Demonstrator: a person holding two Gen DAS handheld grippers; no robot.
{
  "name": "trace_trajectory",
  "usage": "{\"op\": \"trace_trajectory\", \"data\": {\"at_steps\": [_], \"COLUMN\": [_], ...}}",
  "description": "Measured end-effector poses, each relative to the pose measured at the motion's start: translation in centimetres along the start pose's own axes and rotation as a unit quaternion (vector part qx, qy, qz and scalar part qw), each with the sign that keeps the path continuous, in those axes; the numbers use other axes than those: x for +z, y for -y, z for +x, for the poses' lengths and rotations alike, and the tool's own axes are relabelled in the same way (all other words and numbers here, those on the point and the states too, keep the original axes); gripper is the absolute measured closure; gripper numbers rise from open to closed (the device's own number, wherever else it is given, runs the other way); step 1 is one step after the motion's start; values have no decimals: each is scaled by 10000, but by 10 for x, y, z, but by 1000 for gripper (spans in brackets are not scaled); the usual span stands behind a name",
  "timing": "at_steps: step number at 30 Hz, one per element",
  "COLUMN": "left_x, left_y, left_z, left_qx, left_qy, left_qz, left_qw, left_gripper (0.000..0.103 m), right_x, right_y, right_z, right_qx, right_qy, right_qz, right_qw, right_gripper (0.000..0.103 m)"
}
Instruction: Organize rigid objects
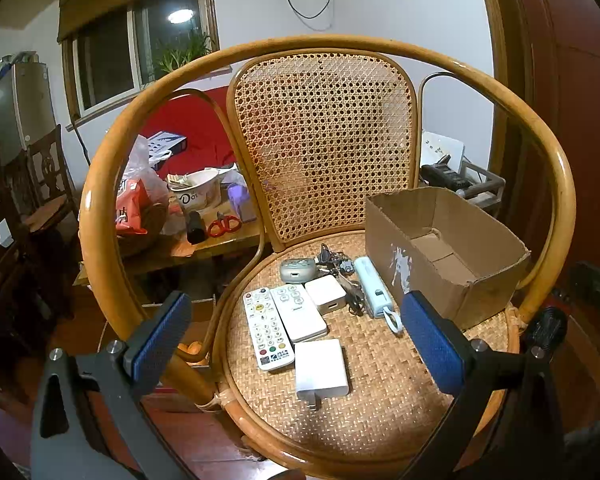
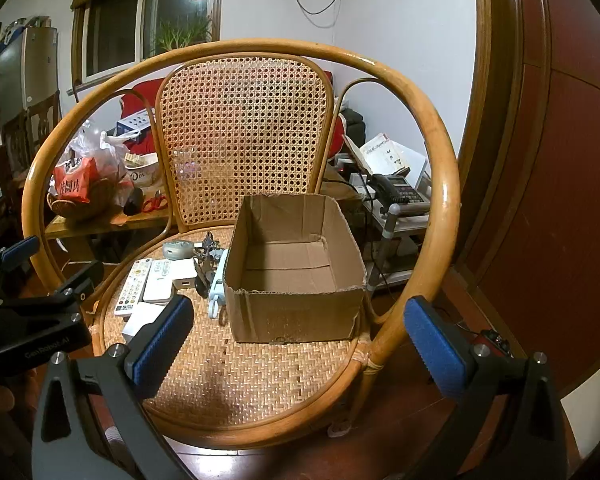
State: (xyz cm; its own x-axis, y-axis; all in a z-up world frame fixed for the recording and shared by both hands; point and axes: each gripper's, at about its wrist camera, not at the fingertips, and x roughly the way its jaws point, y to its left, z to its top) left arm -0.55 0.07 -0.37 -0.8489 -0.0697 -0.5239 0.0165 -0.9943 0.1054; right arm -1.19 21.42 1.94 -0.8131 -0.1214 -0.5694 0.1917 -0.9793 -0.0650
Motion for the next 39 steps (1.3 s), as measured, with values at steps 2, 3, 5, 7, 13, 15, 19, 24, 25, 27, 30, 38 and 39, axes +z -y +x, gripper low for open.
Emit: {"op": "trace_trajectory", "data": {"at_steps": [2, 3, 5, 7, 13, 15, 19, 24, 25, 27, 30, 38, 39], "left_x": [0, 0, 0, 0, 1, 2, 3, 5, 5, 4, 3, 3, 2], "left_y": [1, 2, 2, 2, -1, -4, -5, -4, -5, -9, -14, -18, -18], "left_z": [1, 1, 2, 2, 6, 8, 10, 22, 26, 38, 52, 86, 93], "left_qx": [1, 6, 4, 13, 116, -63, -386, -281, -353, -493, -503, -564, -587], "left_qy": [-10, -15, -14, -13, 76, 14, 66, -160, -257, -475, -645, -822, -925], "left_qz": [11, 17, 14, 26, 144, 112, 75, 188, 185, 82, -63, -268, -326], "left_qw": [10000, 10000, 10000, 10000, 9998, 9999, 9992, 9993, 9989, 9976, 9966, 9947, 9934], "left_gripper": [0, 0, 0, 0, 0, 0, 0, 0, 0, 0, 0, 0, 0], "right_x": [0, -1, -1, -1, -1, 0, 1, 4, 7, 13, 25, 34, 35], "right_y": [0, 0, 0, 0, 1, 2, 3, 0, -1, -1, -2, 9, 8], "right_z": [0, 1, 1, 1, 4, 6, 14, 23, 25, 32, 43, 111, 120], "right_qx": [-4, -5, -13, -18, -31, 21, 145, 273, 300, 270, 298, 174, 228], "right_qy": [-8, -14, -16, -9, 25, 15, -143, -285, -278, -270, -168, -897, -990], "right_qz": [-5, -6, -14, -19, -126, -187, -267, -420, -453, -443, -496, -594, -621], "right_qw": [10000, 10000, 10000, 10000, 9999, 9998, 9994, 9983, 9981, 9983, 9982, 9940, 9929], "right_gripper": [0, 0, 0, 0, 0, 0, 0, 0, 0, 0, 0, 0, 0]}}
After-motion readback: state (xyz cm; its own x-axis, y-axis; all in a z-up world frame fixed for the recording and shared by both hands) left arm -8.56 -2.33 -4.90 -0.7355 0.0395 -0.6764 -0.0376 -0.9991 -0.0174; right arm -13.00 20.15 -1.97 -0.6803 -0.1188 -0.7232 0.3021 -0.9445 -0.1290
